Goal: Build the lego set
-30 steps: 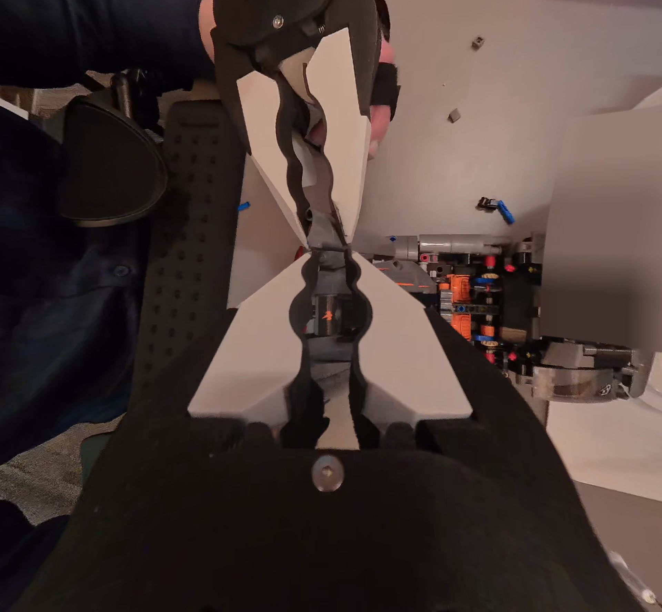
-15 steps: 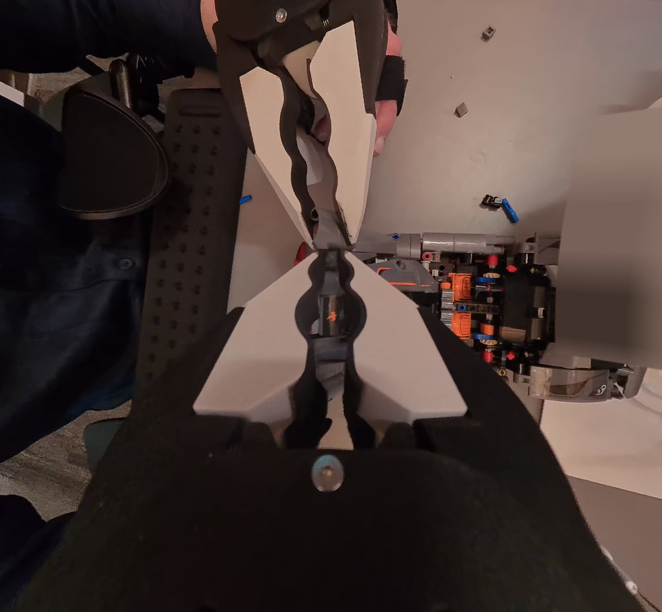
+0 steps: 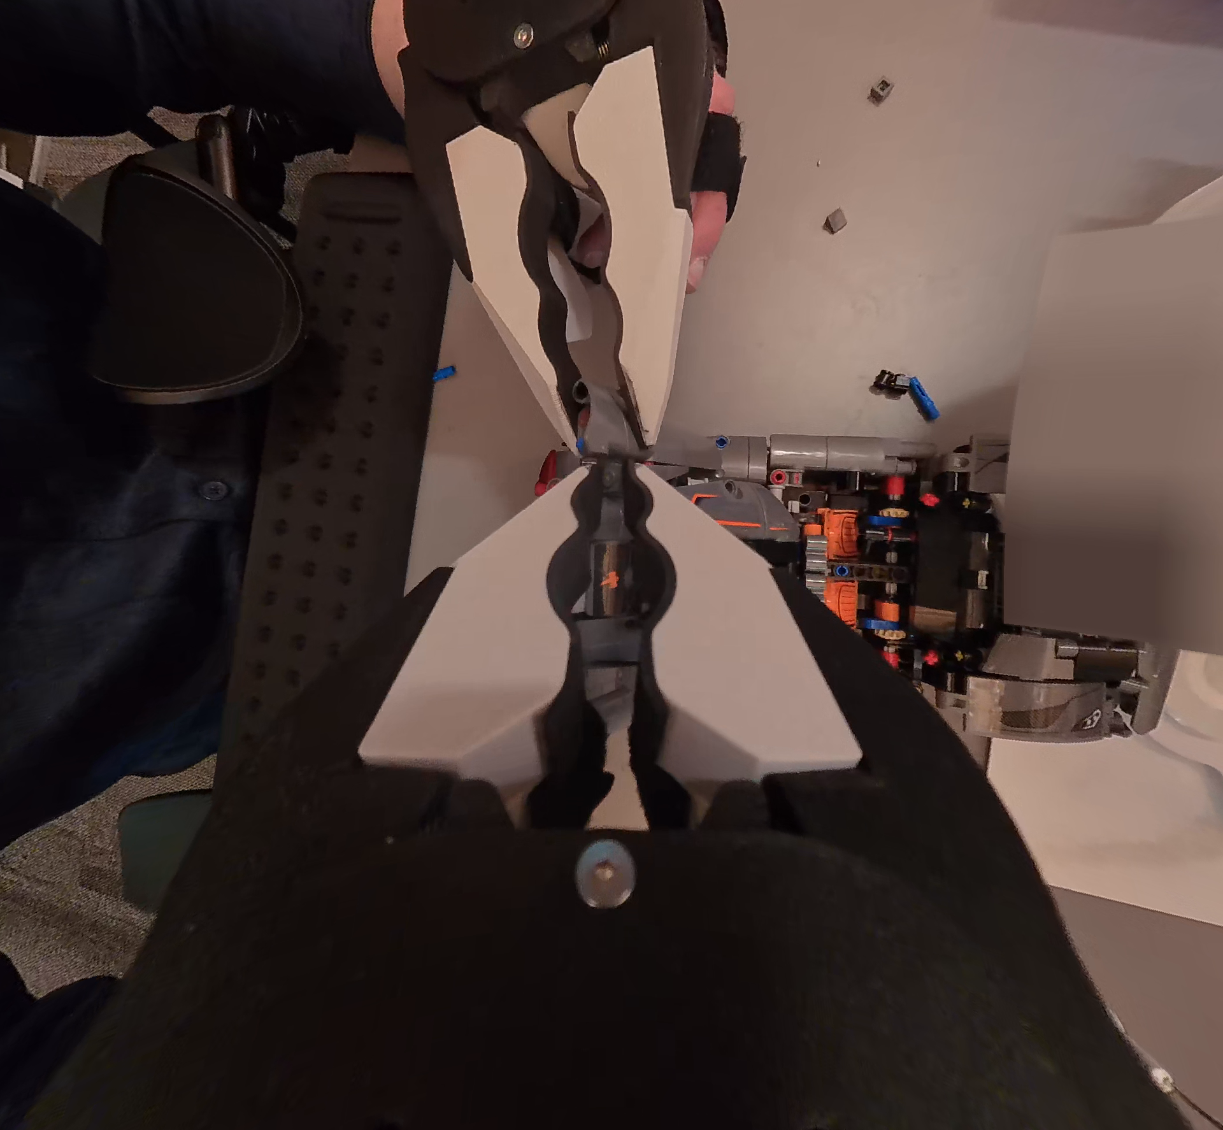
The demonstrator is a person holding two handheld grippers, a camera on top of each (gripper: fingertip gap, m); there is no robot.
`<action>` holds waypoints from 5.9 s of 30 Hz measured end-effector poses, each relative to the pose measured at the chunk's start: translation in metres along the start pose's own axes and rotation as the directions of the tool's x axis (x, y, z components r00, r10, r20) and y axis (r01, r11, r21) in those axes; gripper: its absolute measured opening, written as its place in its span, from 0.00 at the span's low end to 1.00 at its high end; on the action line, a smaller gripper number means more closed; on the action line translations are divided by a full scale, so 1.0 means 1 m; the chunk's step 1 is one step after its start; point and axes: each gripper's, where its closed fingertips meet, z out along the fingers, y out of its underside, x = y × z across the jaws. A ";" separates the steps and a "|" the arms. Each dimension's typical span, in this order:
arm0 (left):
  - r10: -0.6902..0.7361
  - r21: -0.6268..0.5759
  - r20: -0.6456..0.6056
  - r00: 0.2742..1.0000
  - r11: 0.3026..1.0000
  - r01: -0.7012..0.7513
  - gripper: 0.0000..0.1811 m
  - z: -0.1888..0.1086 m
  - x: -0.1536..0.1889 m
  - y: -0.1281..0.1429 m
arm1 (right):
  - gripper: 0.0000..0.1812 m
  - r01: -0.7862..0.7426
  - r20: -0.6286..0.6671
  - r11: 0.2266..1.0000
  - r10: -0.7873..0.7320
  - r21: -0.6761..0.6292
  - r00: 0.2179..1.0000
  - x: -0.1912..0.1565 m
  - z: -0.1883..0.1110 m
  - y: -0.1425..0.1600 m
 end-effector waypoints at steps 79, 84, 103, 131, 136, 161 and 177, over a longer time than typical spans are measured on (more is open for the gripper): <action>0.274 -0.120 0.074 0.959 0.957 -0.264 0.08 0.015 0.007 0.017 | 0.08 0.348 -0.578 0.936 -0.257 0.051 0.775 0.004 -0.016 0.066; 0.320 -0.153 0.086 0.943 0.940 -0.305 0.09 0.016 0.006 0.017 | 0.14 0.356 -0.581 0.930 -0.242 0.088 0.777 0.005 -0.016 0.066; 0.770 -0.427 0.157 0.618 0.618 -0.660 0.08 0.012 0.007 0.029 | 0.07 0.522 -0.725 0.840 -0.452 -0.149 0.521 0.005 -0.010 0.077; 0.831 -0.472 0.087 0.550 0.520 -0.712 0.07 0.009 0.016 0.042 | 0.08 0.548 -0.718 0.819 -0.484 -0.171 0.500 -0.005 0.005 0.086; 0.821 -0.471 0.068 0.568 0.528 -0.707 0.07 0.011 0.018 0.047 | 0.10 0.543 -0.698 0.824 -0.484 -0.161 0.528 -0.007 0.009 0.090; 0.779 -0.469 0.075 0.623 0.579 -0.667 0.11 0.012 0.017 0.052 | 0.14 0.518 -0.673 0.848 -0.449 -0.113 0.588 -0.007 0.009 0.095; 0.754 -0.511 0.100 0.649 0.599 -0.617 0.12 -0.005 0.009 0.054 | 0.14 0.427 -0.611 0.903 -0.313 0.046 0.727 -0.010 0.003 0.105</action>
